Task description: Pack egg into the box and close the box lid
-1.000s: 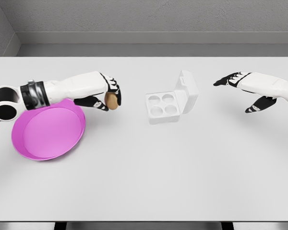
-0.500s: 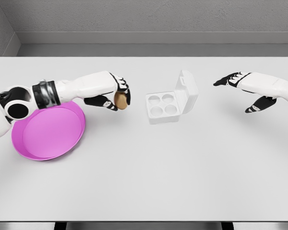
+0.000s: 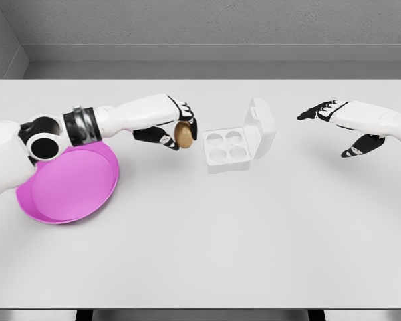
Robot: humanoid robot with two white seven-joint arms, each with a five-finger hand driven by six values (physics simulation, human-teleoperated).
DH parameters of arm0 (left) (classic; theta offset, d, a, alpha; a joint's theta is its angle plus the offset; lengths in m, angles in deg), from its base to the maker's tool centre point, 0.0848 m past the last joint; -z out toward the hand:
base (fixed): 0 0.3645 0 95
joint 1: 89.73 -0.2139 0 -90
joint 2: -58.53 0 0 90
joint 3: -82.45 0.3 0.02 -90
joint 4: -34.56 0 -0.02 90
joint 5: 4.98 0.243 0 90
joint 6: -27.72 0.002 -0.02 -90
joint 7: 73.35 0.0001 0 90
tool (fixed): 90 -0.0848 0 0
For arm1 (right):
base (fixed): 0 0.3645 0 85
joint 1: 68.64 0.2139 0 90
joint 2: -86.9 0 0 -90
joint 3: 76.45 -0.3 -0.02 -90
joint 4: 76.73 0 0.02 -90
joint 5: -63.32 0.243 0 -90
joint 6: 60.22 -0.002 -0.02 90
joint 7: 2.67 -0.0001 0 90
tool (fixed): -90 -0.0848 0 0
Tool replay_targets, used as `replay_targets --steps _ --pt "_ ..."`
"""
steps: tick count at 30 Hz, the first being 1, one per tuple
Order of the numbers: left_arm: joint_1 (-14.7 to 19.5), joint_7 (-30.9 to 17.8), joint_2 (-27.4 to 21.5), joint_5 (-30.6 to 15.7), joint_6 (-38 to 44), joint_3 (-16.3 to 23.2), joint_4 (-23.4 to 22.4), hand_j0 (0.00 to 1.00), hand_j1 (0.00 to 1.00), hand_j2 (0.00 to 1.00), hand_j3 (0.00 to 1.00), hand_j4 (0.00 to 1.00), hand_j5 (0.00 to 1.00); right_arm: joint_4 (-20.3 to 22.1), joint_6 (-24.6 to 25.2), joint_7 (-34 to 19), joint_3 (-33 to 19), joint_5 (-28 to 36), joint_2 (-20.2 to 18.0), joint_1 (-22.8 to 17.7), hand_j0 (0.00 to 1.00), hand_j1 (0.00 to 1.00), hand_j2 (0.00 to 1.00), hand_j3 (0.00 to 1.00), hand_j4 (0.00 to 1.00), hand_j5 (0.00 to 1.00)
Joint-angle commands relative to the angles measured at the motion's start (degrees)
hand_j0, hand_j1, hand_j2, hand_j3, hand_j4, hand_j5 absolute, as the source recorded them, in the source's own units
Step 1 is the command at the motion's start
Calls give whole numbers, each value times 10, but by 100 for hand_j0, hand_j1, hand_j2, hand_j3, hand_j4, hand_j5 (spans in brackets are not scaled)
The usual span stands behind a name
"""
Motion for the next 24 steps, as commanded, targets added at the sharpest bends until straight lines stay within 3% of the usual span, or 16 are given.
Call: replay_targets --steps 1,24 --pt "0 0 12 -5 0 0 -9 43 43 43 43 43 43 0 2 0 0 4 1 0 100 100 100 100 100 100" --pt "10 -1 93 -4 0 8 -87 43 43 43 43 43 43 0 2 0 1 4 1 0 100 100 100 100 100 100"
